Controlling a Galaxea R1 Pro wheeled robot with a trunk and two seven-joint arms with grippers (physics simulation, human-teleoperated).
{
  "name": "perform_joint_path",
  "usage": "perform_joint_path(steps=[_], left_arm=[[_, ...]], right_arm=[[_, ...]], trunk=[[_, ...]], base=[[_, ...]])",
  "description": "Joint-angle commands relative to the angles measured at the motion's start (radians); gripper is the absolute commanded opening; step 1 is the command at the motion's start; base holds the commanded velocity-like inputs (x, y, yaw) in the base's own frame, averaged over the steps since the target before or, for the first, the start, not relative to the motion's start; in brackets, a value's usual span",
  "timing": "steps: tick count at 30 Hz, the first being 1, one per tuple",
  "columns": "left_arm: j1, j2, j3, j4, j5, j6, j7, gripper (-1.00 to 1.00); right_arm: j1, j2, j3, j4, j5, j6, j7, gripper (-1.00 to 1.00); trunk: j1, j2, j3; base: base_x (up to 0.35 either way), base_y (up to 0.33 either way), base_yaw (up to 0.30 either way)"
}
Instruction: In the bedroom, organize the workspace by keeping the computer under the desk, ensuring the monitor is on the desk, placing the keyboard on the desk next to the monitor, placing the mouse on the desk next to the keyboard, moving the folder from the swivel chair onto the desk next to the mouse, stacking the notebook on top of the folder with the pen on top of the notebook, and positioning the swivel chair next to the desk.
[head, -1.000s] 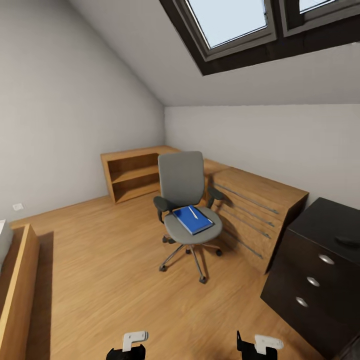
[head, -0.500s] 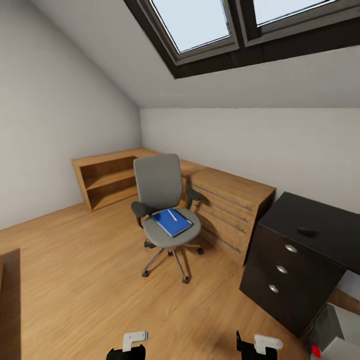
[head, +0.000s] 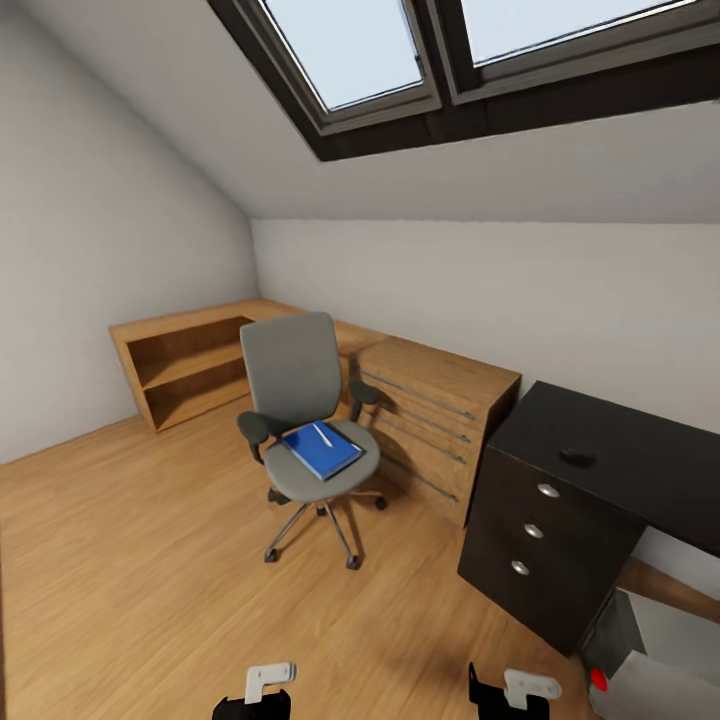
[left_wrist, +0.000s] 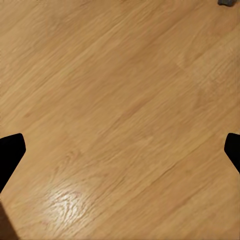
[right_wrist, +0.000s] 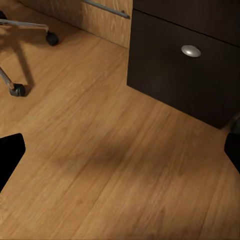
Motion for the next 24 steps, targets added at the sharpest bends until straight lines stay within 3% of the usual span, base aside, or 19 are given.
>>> perform_joint_path(steps=[1,19,24], left_arm=[[-0.001,0.000,-0.009,0.001,0.009,-0.003,0.003,1.00],[-0.001,0.000,-0.008,0.001,0.009,-0.001,0.002,1.00],[-0.001,0.000,-0.009,0.001,0.009,-0.001,0.002,1.00]], right_arm=[[-0.001,0.000,-0.006,0.002,0.001,-0.004,0.001,1.00],[-0.001,0.008,-0.006,0.002,0.002,-0.004,0.002,1.00],[-0.001,0.010,-0.006,0.002,0.002,-0.005,0.003,1.00]], trunk=[[-0.004,0.007,0.002],[-0.073,0.133,0.059],[-0.092,0.168,0.074]], base=[[0.000,0.000,-0.008],[0.000,0.000,-0.002],[0.000,0.000,-0.171]])
